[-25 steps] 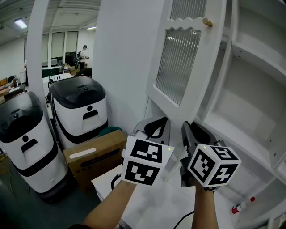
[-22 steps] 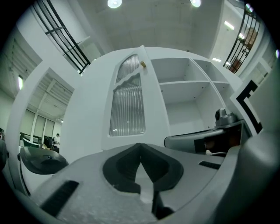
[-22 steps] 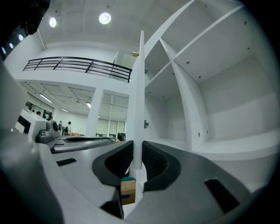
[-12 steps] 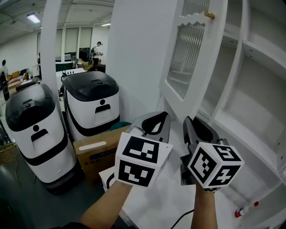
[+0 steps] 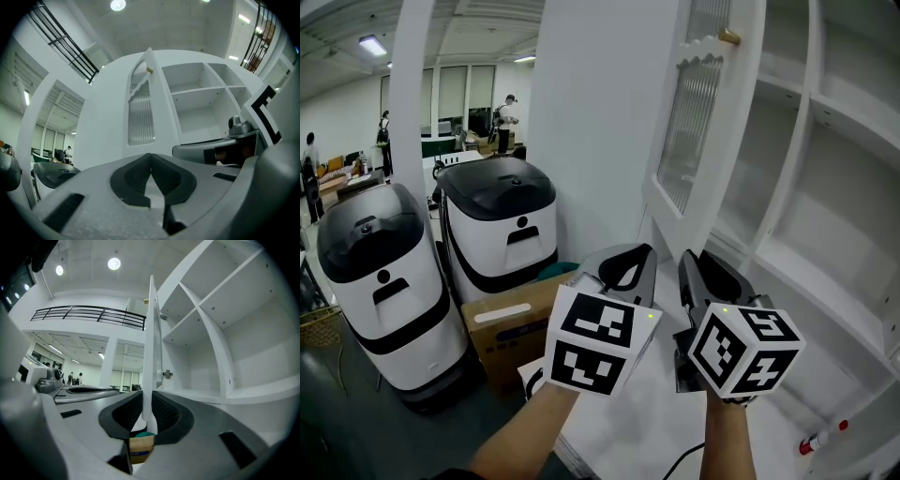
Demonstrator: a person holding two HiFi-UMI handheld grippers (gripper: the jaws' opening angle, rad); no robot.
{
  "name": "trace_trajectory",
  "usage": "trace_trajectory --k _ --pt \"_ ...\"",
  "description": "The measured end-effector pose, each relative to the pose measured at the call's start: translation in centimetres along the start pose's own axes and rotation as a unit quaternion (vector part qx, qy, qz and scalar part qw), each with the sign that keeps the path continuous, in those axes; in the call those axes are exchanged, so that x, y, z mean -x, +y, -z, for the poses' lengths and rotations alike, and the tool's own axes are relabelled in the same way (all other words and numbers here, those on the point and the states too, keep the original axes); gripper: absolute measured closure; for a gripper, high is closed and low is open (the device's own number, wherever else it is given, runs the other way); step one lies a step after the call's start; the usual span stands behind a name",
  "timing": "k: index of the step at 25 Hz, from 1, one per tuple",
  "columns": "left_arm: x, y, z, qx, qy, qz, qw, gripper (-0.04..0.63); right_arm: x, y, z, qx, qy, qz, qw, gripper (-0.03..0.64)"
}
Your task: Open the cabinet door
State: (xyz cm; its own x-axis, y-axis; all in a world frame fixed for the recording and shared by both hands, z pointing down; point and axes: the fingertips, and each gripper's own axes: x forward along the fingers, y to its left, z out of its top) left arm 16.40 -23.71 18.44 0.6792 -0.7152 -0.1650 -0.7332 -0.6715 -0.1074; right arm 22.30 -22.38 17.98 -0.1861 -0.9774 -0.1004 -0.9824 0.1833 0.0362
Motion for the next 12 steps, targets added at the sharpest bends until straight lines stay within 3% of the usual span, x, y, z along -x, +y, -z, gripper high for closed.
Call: trace_trajectory --k 12 --pt "0.4 1.2 -0.1 -0.002 -0.001 -0.011 0.9999 0.581 -0.3 2.4 -0.3 0.01 -0.01 -0.029 0.999 0.548"
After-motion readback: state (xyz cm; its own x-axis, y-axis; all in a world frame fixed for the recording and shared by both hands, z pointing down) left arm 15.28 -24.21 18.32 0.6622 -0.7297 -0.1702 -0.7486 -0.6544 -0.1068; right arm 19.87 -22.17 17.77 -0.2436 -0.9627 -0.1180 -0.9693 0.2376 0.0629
